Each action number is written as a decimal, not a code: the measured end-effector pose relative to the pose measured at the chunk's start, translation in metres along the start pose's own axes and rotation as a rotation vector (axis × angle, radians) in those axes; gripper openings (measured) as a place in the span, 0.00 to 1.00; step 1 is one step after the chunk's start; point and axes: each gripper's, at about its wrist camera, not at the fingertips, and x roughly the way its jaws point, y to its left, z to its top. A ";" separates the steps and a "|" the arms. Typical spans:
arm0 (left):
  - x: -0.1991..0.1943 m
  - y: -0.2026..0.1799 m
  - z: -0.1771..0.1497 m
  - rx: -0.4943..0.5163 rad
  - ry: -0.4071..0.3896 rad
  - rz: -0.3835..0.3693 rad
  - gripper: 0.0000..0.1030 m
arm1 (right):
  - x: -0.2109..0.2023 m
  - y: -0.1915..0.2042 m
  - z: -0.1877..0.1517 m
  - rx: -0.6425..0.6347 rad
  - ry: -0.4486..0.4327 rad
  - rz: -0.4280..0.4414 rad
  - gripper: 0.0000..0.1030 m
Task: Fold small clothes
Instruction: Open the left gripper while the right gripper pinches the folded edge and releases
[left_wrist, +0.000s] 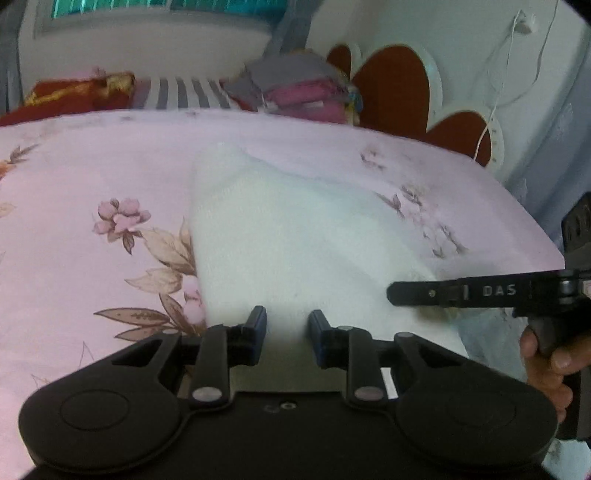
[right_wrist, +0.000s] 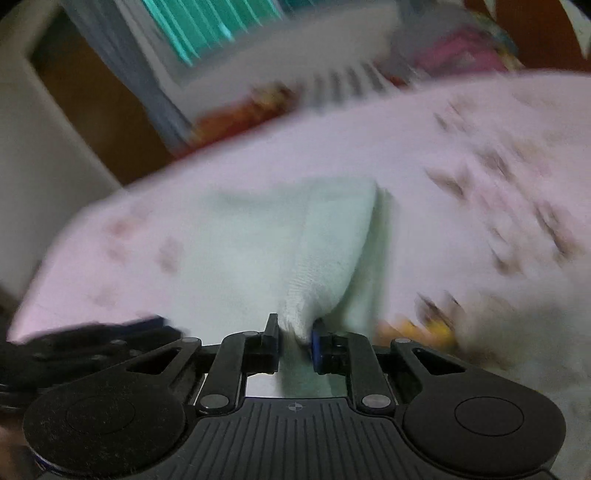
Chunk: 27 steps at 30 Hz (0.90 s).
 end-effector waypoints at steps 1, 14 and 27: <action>-0.001 0.002 0.000 -0.002 0.001 -0.004 0.25 | 0.000 -0.006 -0.003 0.023 -0.011 0.025 0.15; 0.028 0.048 0.076 -0.047 -0.107 -0.046 0.27 | -0.007 0.002 0.046 -0.064 -0.183 -0.045 0.42; 0.033 0.036 0.065 0.013 -0.097 -0.064 0.27 | 0.029 0.002 0.040 -0.187 -0.059 -0.211 0.42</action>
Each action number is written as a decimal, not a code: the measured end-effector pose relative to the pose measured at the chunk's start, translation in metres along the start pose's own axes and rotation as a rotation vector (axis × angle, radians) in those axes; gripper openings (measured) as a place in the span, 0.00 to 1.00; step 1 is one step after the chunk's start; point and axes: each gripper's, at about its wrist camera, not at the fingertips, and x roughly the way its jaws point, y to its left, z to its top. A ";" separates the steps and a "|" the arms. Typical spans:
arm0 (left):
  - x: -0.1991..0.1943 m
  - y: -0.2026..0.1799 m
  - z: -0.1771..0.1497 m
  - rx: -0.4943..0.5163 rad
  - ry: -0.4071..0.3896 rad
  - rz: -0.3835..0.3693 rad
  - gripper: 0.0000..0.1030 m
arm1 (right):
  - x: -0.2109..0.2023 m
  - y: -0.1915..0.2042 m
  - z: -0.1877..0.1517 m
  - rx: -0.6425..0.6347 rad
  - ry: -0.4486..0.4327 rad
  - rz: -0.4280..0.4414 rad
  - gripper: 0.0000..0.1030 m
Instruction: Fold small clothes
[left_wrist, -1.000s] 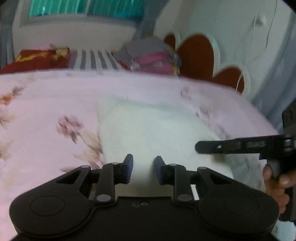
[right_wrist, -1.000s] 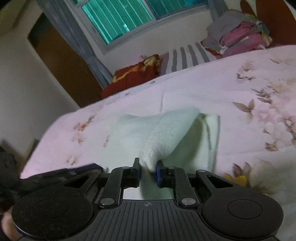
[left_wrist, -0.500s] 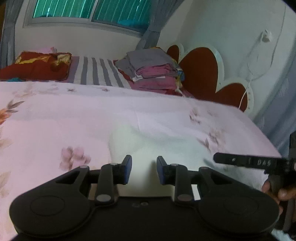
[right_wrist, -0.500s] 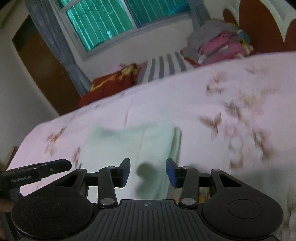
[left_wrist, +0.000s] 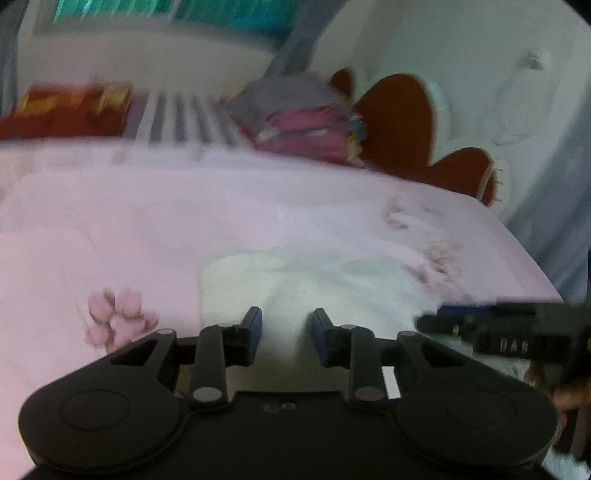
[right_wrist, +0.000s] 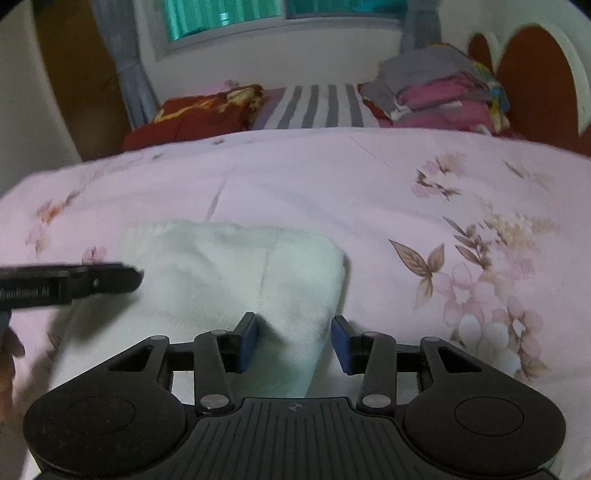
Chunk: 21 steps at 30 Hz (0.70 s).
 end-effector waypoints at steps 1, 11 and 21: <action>-0.010 -0.007 -0.003 0.022 -0.016 -0.016 0.27 | -0.011 0.003 0.000 -0.013 -0.036 0.000 0.41; -0.021 -0.038 -0.057 0.048 0.019 0.013 0.28 | -0.041 0.023 -0.055 -0.224 0.002 0.073 0.24; -0.081 -0.064 -0.128 0.057 0.027 0.094 0.29 | -0.085 0.048 -0.114 -0.291 0.027 0.115 0.24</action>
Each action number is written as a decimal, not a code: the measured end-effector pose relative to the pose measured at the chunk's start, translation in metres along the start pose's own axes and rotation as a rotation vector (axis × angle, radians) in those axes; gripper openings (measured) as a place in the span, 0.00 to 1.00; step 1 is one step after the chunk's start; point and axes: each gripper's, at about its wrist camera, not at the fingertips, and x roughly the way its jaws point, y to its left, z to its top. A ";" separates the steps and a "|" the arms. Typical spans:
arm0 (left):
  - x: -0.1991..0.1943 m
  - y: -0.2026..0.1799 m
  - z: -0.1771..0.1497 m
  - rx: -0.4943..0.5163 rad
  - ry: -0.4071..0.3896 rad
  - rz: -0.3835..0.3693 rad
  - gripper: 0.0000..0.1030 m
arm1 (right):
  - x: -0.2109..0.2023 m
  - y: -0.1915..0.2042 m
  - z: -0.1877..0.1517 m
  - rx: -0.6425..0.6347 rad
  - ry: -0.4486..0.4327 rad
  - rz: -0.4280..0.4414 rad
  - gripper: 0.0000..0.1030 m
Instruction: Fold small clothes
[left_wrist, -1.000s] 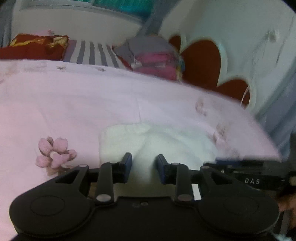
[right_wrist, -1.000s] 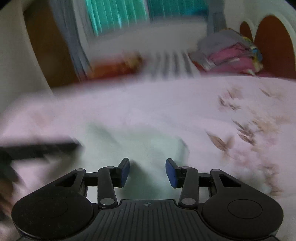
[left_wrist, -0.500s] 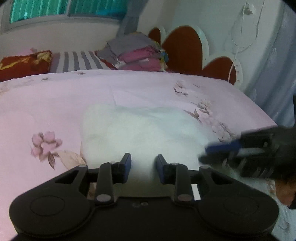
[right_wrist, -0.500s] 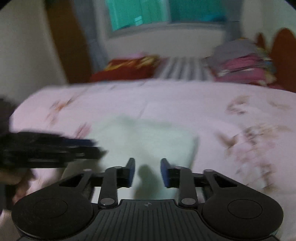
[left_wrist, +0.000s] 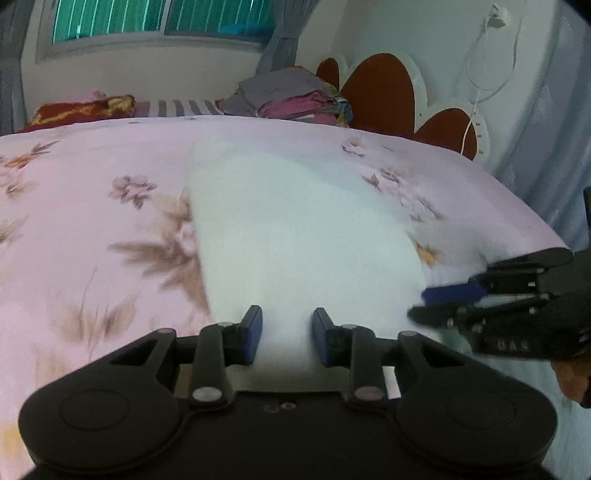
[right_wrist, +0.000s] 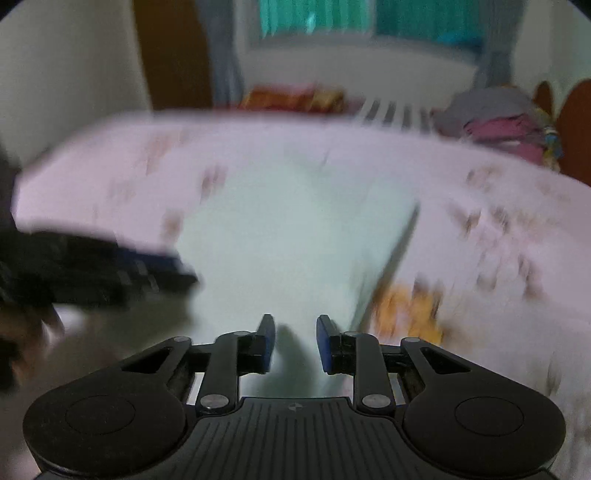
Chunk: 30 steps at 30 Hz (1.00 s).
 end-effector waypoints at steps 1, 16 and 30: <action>-0.006 -0.002 -0.005 0.006 0.001 0.012 0.29 | 0.001 0.004 -0.011 -0.022 0.000 -0.032 0.24; -0.025 0.020 0.039 -0.042 -0.095 0.070 0.64 | -0.033 -0.035 0.001 0.170 -0.115 -0.049 0.24; 0.135 0.034 0.135 -0.058 0.017 -0.037 0.48 | 0.103 -0.079 0.119 0.187 -0.064 -0.070 0.24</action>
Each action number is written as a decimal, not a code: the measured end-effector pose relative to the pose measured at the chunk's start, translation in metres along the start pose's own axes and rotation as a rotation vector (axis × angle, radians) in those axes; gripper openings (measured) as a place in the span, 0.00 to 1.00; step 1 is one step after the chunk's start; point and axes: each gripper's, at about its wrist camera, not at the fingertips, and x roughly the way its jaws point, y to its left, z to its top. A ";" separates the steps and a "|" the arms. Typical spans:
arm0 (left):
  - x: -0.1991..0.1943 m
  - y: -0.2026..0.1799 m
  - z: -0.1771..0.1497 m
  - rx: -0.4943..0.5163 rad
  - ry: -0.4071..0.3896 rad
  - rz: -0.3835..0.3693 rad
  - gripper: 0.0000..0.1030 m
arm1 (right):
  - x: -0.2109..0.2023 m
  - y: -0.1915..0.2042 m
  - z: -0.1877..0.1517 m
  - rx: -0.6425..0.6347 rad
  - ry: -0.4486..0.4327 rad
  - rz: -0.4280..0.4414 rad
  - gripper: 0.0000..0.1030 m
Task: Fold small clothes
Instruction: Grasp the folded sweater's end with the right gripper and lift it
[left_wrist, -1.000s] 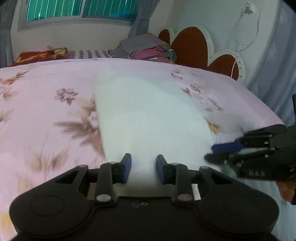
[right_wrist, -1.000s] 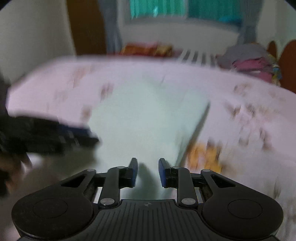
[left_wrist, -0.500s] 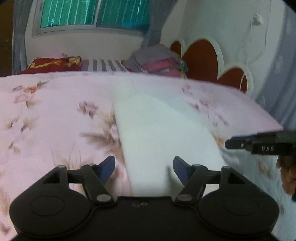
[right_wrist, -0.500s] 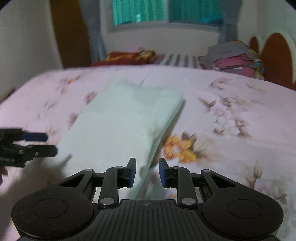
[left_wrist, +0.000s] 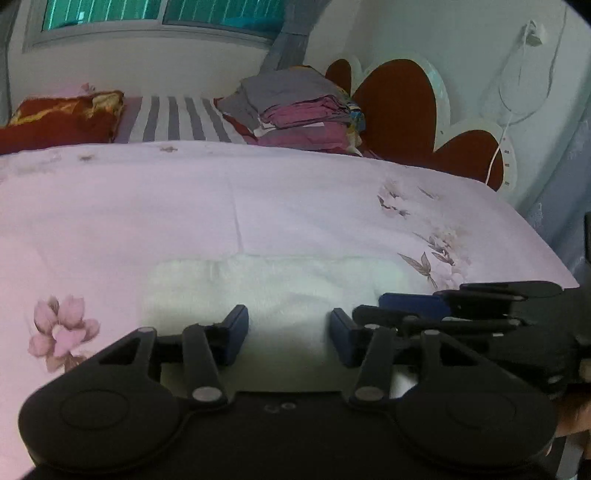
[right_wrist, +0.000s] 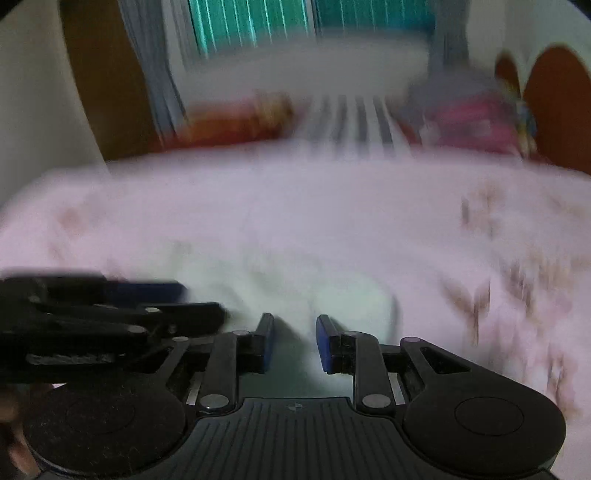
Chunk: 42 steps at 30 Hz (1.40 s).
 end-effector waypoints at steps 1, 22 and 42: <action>-0.002 -0.001 0.000 0.001 0.001 0.006 0.48 | -0.001 0.002 -0.002 -0.037 -0.014 -0.008 0.24; -0.078 -0.016 -0.033 0.097 -0.007 0.256 0.87 | -0.092 -0.031 -0.026 0.182 -0.087 0.035 0.75; -0.082 0.058 -0.065 -0.449 0.075 -0.079 0.74 | -0.072 -0.095 -0.079 0.697 0.108 0.443 0.73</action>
